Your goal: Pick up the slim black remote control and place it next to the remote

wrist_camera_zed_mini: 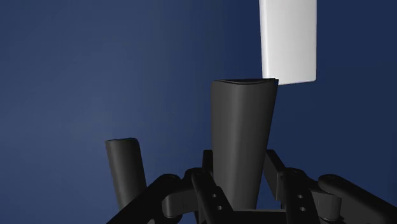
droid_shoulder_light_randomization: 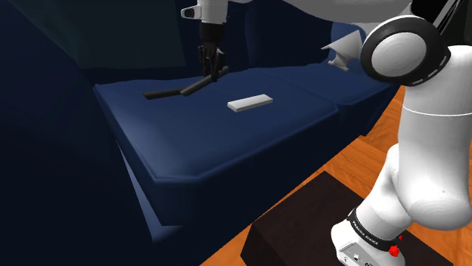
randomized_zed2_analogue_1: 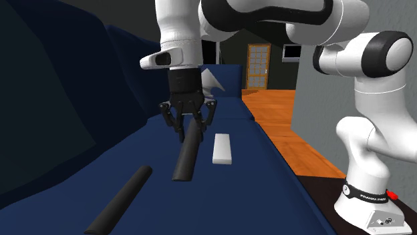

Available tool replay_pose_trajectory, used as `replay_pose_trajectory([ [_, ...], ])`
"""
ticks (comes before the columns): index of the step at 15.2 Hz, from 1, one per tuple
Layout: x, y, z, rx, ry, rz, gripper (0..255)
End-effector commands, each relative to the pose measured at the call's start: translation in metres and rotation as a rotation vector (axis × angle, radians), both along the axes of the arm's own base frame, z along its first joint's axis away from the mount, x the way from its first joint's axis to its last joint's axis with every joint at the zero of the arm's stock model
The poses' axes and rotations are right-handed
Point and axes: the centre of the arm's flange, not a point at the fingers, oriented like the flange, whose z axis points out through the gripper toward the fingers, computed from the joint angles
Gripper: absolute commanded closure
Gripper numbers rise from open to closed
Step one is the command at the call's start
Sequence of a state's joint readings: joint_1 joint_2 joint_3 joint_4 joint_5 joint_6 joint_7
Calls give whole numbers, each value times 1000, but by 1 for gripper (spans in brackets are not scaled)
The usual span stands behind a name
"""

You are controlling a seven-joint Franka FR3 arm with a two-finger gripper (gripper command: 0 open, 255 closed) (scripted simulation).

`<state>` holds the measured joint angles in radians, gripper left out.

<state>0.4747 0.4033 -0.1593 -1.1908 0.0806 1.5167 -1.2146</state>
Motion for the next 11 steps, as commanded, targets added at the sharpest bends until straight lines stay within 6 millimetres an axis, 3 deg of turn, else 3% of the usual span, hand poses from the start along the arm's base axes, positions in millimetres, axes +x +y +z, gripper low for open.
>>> replay_pose_trajectory([
  [1,0,27,-2,0,0,-1,255],
  [8,-9,116,-1,0,0,-1,255],
  [11,-9,116,-17,0,0,-1,255],
])
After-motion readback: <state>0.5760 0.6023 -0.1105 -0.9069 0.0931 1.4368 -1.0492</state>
